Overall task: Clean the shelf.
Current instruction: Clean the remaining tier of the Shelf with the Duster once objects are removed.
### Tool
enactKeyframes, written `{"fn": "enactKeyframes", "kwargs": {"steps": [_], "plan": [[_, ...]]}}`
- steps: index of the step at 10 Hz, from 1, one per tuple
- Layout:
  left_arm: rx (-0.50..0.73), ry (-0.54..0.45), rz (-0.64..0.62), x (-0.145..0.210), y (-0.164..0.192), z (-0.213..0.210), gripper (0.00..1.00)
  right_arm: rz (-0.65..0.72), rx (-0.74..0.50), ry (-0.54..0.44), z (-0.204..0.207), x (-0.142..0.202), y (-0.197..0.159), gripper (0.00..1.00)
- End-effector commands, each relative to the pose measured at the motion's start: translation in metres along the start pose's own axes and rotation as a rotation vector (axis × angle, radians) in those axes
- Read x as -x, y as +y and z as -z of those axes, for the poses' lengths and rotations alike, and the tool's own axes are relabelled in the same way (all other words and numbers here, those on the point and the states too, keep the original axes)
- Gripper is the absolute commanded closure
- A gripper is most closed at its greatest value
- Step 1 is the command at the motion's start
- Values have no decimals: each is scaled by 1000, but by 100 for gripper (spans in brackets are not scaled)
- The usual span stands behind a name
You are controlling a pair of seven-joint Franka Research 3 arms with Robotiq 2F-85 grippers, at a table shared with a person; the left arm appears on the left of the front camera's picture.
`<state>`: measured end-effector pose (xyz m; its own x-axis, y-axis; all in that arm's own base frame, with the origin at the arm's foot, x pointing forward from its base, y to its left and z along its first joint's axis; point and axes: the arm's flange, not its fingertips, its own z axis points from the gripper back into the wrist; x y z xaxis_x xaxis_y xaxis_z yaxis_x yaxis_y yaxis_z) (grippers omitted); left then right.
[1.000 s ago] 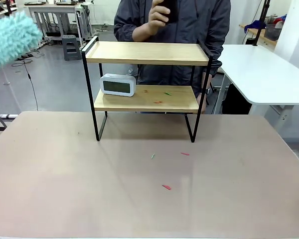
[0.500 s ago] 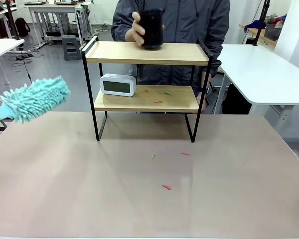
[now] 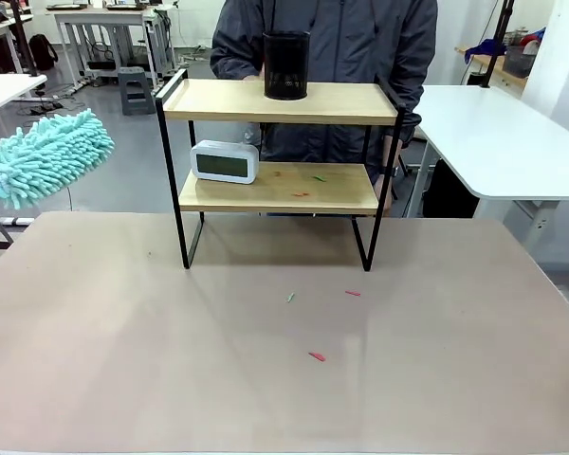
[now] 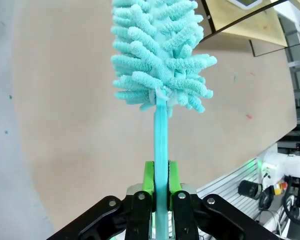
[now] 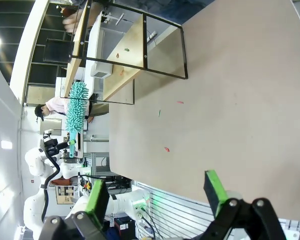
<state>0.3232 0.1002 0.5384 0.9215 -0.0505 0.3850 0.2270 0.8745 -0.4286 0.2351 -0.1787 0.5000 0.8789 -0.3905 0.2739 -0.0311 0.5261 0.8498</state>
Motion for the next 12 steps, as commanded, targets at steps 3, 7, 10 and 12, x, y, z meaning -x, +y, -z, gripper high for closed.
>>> {"fn": "enactKeyframes", "kwargs": {"steps": [3, 7, 10, 12], "plan": [[-4, 9, -11, 1, 1, 3, 88, -25, -22, -11, 0, -2, 2, 0], [-4, 9, -11, 1, 1, 3, 88, -25, -22, -11, 0, -2, 2, 0], [-4, 9, -11, 1, 1, 3, 88, -25, -22, -11, 0, -2, 2, 0], [-3, 12, 1, 0, 1, 3, 88, -25, -22, -11, 0, -2, 2, 0]]}}
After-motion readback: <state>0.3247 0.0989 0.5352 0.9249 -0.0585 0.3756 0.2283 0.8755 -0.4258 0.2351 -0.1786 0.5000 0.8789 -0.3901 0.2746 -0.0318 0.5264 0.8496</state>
